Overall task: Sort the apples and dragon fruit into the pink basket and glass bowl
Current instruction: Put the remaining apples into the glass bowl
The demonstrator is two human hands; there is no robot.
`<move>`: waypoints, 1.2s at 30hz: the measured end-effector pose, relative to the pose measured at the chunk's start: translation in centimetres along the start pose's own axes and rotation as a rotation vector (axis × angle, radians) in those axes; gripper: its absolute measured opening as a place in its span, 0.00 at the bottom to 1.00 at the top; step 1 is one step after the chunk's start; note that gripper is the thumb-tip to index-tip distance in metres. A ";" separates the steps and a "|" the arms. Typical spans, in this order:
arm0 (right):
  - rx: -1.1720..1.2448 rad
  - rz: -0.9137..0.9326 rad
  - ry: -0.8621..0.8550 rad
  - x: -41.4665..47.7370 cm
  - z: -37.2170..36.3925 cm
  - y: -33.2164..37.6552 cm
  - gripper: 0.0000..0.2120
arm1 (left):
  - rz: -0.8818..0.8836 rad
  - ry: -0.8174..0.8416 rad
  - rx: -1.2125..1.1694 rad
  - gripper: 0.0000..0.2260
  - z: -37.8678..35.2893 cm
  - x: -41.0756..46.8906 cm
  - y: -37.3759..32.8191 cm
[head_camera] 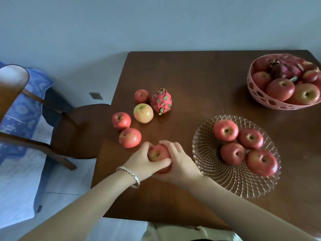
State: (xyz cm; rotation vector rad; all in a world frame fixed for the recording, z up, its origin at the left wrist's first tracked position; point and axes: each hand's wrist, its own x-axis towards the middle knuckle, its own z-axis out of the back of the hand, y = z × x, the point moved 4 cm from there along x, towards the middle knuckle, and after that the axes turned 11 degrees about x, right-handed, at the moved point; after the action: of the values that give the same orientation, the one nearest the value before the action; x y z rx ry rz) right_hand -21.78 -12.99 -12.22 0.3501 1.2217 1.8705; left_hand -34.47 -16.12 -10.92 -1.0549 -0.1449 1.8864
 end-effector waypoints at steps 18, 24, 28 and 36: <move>-0.221 0.034 -0.350 -10.1 12.3 -9.8 0.35 | 0.090 -0.318 0.819 0.27 0.6 6.8 1.3; -0.547 0.211 -0.263 -10.5 13.7 -12.9 0.33 | -0.286 -0.359 0.552 0.26 -4.0 1.7 -6.2; -0.622 0.264 -0.208 -10.5 13.2 -14.5 0.34 | -0.439 -0.285 0.596 0.27 -8.0 0.0 -10.4; -0.683 0.283 -0.213 -10.4 13.0 -15.7 0.39 | -0.349 -0.074 0.858 0.32 -13.3 2.2 -13.4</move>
State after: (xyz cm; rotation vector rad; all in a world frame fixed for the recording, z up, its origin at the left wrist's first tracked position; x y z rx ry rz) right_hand 0.41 -10.58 -17.20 0.3380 0.3566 2.2900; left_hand -16.36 -11.13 -13.97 -0.3377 0.3891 1.4313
